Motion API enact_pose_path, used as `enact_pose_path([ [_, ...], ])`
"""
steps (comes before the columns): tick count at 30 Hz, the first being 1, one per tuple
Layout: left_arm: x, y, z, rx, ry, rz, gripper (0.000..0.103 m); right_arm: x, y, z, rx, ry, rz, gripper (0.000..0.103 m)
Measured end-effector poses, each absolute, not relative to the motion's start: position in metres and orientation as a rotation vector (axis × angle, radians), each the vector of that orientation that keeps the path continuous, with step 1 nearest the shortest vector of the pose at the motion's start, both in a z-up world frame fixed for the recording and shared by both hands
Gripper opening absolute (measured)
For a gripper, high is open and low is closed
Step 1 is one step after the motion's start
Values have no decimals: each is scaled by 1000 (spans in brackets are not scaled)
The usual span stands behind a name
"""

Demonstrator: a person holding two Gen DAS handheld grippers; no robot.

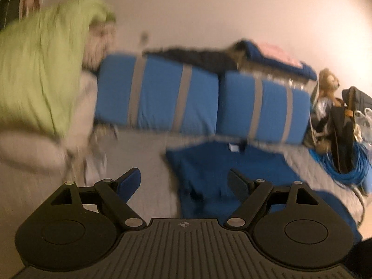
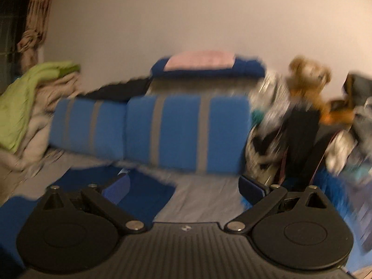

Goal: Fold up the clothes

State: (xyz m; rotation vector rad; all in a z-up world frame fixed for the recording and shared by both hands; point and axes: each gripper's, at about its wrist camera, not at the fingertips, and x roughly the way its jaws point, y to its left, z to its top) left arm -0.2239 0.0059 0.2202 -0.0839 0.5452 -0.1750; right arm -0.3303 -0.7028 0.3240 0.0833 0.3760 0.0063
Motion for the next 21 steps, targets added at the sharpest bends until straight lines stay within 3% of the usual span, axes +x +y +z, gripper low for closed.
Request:
enact_pose_path([
  [8,-223,25,149,-289,686,-234,82,-342,-678,223,312,556,145,101],
  [15,-219,32,123,-398,734,-262,82,-333,-659,162,522,699,268,97],
  [17,-218,32,120,-410,737,-275,82,-330,-656,147,597,725,310,87],
  [21,-216,29,110,-446,741,-293,82,-321,-651,118,767,764,404,81],
])
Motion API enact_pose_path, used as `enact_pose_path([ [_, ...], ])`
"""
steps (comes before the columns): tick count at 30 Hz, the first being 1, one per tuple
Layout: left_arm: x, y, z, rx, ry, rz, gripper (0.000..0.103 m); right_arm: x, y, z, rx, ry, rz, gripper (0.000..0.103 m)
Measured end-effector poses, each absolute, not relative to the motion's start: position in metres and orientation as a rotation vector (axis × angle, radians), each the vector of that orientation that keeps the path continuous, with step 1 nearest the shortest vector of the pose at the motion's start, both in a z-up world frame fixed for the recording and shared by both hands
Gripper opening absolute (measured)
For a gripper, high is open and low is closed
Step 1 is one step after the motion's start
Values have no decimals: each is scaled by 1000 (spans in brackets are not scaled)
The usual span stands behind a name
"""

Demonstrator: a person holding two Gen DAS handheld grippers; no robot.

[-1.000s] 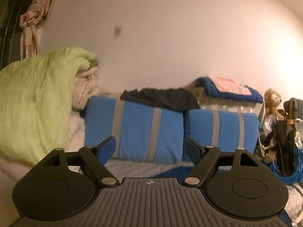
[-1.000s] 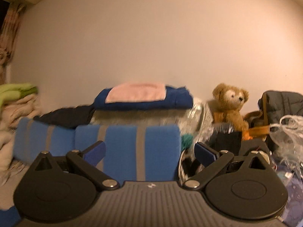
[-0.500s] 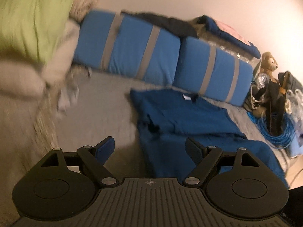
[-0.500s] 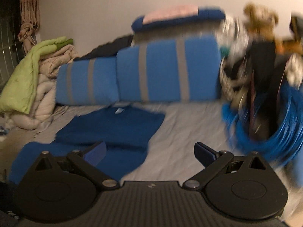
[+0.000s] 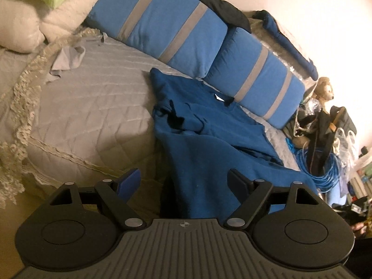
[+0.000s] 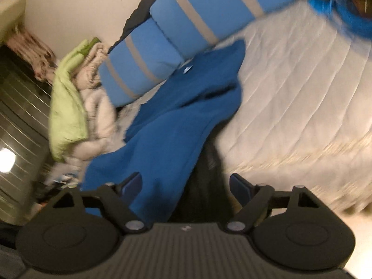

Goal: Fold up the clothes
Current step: 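Close both grippers on the navy sweatshirt edge, then lift the gripped sweatshirt edge and fold it over the body with both grippers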

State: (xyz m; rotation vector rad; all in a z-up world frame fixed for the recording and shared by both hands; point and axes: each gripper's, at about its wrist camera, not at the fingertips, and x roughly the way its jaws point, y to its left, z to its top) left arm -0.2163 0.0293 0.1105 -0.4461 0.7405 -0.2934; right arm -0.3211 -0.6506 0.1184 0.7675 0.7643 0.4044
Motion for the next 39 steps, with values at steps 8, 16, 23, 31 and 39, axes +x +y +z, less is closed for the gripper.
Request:
enact_pose_path([
  [8,-219,34,99,-518,744,-300,81,-311,-625,95,912,824,510,53],
  [16,-216,48,77,-736,778,-357,72,-322,-622,107,912,852,494,8],
  [23,-213,52,55,-876,836,-431,55,-322,-620,127,880,828,514,8],
  [31,-224,43,51,-912,868,-497,18,-325,-618,133,866,814,473,7],
  [39,-233,42,85,-880,729,-441,7,-320,-619,160,857,713,379,6],
])
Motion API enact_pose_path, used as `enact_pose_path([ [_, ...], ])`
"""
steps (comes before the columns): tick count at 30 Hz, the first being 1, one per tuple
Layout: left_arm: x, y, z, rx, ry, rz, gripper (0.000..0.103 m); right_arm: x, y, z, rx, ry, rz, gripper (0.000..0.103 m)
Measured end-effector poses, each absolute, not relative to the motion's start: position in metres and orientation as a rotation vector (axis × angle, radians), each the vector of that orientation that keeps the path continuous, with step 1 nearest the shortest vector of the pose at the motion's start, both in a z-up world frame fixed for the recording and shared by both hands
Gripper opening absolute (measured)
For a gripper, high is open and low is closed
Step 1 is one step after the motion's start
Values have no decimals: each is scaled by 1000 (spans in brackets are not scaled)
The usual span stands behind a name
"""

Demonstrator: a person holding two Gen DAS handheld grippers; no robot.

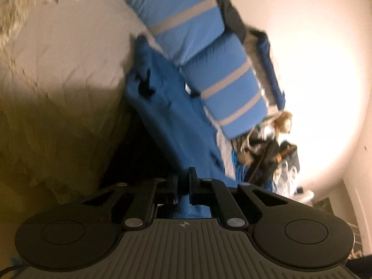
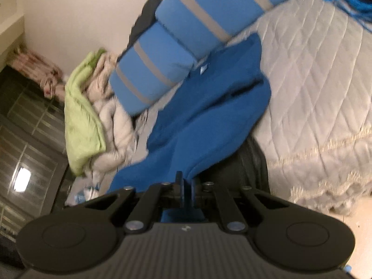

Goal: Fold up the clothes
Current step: 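Lift the gripped sweatshirt edge and fold it over the body with both grippers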

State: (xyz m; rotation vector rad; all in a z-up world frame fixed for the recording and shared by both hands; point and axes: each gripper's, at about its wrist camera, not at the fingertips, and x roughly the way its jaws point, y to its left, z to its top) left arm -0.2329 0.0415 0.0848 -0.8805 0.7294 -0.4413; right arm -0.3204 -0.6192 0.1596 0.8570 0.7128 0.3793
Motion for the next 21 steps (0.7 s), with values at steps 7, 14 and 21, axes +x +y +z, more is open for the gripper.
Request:
enact_pose_path([
  [7,-233,29,124,-854,582,-381,5,-305,-624,191,856,609,322,6],
  [14,-233,18,156,-862,499,-337,5,-299,-626,223,832,577,208,5],
  [21,-235,17,173,-966,477,-231,5,-304,-630,237,939,547,154,5],
])
